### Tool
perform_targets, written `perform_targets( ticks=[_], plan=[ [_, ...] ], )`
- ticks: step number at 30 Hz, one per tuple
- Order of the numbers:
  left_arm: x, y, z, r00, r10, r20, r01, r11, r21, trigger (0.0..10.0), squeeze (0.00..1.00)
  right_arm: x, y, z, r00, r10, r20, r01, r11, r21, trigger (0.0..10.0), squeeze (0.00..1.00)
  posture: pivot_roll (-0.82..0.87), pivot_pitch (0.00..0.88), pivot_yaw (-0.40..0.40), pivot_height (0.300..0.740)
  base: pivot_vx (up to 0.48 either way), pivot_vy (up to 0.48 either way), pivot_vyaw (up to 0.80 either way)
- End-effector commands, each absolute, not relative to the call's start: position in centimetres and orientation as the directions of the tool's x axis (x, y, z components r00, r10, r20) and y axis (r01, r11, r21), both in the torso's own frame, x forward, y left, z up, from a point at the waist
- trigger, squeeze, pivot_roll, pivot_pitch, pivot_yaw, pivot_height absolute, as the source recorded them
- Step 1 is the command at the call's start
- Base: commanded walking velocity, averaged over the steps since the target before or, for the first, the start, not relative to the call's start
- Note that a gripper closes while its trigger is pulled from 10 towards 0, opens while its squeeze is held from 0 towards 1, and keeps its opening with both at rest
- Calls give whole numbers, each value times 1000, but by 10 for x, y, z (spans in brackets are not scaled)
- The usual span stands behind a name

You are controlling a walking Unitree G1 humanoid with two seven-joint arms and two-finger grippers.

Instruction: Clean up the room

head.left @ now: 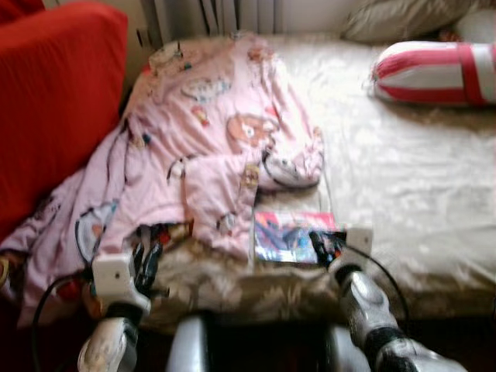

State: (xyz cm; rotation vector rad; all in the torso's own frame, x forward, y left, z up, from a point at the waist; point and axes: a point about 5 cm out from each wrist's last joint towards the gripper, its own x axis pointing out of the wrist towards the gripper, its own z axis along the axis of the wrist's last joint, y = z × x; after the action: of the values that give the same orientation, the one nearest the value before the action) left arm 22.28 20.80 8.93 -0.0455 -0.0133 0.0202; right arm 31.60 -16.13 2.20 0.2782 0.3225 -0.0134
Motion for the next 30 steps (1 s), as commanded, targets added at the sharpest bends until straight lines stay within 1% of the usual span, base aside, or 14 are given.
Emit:
perform_targets(
  ticks=[1,7,13,17,22,30],
  plan=[
    [219,209,92,1000,13,7,-13,999,-29,10000,0,317,-165,22,941,-6,-337,116,945,305,10000,0,218,170,28,552,0,0,0],
    [211,210,92,1000,9,-10,-9,1000,-23,10000,0,317,-175,20,930,-46,-364,174,929,327,10000,0,230,194,37,552,0,0,0],
    [203,213,95,1000,12,-24,-12,1000,-13,10000,0,318,-178,22,933,-48,-358,185,915,359,10000,0,246,220,49,552,0,0,0],
    [200,214,96,999,15,-34,-15,1000,-8,10000,0,320,-175,24,938,-27,-346,167,908,384,10000,0,256,225,53,552,0,0,0],
    [197,215,97,999,20,-40,-20,1000,-6,10000,0,327,-171,34,960,-3,-280,125,900,418,10000,0,257,231,55,552,0,0,0],
    [197,214,96,999,19,-47,-19,1000,-8,10000,0,331,-173,42,974,-10,-226,105,906,409,10000,0,255,233,55,552,0,0,0]
  ],
)
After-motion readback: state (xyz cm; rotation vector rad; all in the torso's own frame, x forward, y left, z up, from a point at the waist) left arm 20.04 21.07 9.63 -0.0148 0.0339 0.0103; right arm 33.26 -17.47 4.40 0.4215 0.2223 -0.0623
